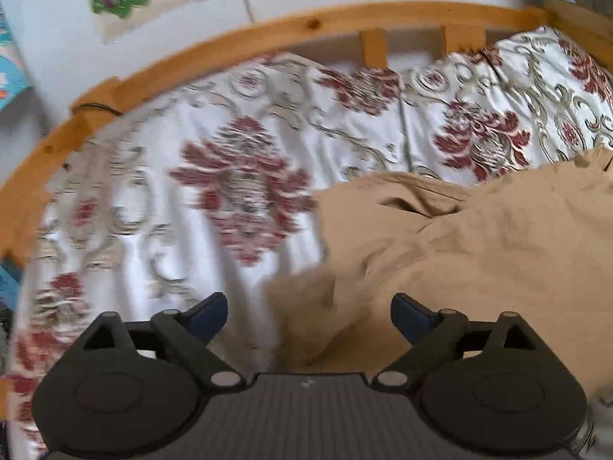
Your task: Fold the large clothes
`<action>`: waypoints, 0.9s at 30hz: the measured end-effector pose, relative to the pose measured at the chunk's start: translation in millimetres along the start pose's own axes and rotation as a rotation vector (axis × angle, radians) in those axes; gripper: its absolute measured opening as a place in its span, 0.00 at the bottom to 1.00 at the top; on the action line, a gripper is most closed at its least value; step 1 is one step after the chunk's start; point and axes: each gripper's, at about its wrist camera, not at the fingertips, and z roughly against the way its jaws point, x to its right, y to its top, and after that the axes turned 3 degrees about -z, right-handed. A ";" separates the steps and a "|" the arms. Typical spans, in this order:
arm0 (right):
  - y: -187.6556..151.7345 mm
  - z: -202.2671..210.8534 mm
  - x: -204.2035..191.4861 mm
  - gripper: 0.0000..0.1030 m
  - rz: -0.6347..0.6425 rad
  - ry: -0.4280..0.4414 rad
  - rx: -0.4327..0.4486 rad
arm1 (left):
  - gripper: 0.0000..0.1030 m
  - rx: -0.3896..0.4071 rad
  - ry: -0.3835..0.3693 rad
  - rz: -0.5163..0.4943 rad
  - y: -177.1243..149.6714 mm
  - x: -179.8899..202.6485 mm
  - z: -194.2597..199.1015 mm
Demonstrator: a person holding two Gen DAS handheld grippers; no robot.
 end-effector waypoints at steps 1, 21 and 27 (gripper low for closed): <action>1.4 1.4 0.6 0.42 -0.004 -0.003 0.002 | 0.94 0.005 0.019 0.009 -4.0 -7.3 7.2; -15.4 -14.9 -35.6 0.93 0.037 0.039 -0.098 | 0.97 -0.071 -0.016 0.018 -94.8 12.2 -7.4; 9.4 23.6 -45.2 0.92 0.008 0.050 0.043 | 0.98 0.070 -0.009 0.080 -70.5 24.2 30.4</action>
